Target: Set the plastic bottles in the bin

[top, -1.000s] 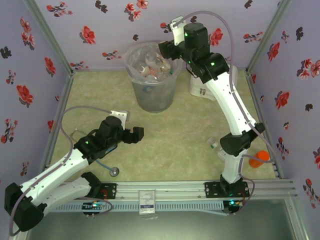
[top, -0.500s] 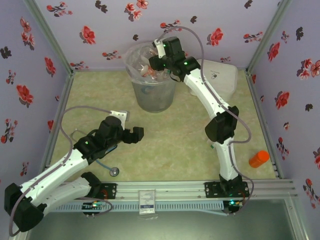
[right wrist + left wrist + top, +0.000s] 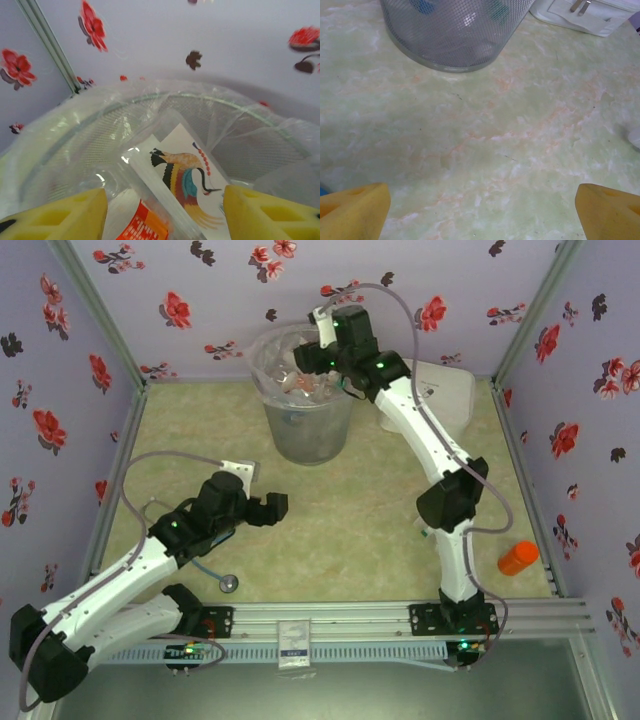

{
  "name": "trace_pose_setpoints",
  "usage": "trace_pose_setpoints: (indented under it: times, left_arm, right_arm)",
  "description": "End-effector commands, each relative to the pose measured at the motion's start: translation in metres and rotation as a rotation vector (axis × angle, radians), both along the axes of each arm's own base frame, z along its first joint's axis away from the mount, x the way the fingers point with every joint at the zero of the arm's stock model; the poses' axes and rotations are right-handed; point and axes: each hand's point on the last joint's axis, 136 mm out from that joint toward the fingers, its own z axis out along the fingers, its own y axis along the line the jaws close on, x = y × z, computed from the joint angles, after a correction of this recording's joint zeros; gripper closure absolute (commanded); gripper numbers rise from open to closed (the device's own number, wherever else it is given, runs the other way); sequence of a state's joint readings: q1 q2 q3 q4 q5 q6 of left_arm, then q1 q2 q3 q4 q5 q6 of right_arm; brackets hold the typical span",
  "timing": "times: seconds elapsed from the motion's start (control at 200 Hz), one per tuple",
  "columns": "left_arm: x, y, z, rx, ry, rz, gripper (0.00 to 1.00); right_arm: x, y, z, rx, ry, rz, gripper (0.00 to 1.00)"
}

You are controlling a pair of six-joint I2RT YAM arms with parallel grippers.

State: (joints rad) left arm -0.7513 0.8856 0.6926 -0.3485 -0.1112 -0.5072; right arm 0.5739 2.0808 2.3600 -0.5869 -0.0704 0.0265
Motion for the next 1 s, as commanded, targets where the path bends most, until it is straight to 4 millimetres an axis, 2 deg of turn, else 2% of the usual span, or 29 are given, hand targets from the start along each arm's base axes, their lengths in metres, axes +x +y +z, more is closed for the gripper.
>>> trace_pose_setpoints:
  times: [0.0, 0.105, 0.22, 0.45, 0.615, 0.76, 0.835, 0.91, 0.995]
  left_arm:
    - [0.006, -0.003, 0.003, -0.019, -0.009, 0.003, 0.04]
    - [0.009, -0.009, 0.002, -0.026, -0.006, -0.009, 0.04]
    - [0.011, -0.014, 0.003, -0.032, -0.001, -0.022, 0.04]
    - [0.005, -0.008, 0.008, -0.039, -0.005, -0.014, 0.04]
    - [0.003, -0.004, 0.011, -0.036, -0.009, -0.007, 0.05]
    - [0.003, -0.003, 0.013, -0.034, -0.010, -0.006, 0.04]
    - [0.003, -0.003, 0.014, -0.035, -0.011, -0.005, 0.05]
    - [0.003, -0.003, 0.014, -0.034, -0.011, -0.004, 0.04]
    - [0.003, -0.002, 0.013, -0.030, -0.010, -0.002, 0.04]
  right_arm:
    - [-0.030, -0.030, 0.067, 0.037, -0.110, -0.034, 0.41]
    - [-0.036, -0.031, 0.063, 0.028, -0.091, -0.024, 0.51]
    - [-0.029, -0.020, 0.040, 0.021, -0.040, 0.002, 0.60]
    - [-0.004, 0.005, -0.007, 0.014, 0.036, 0.030, 0.71]
    - [0.026, 0.009, -0.029, 0.007, 0.042, -0.008, 0.75]
    - [0.059, 0.002, -0.033, 0.021, -0.003, -0.093, 0.77]
    - [0.070, -0.003, -0.033, 0.050, -0.007, -0.121, 0.77]
    - [0.069, -0.005, -0.028, 0.072, -0.005, -0.117, 0.77]
    - [0.056, -0.006, -0.012, 0.084, -0.008, -0.089, 0.74]
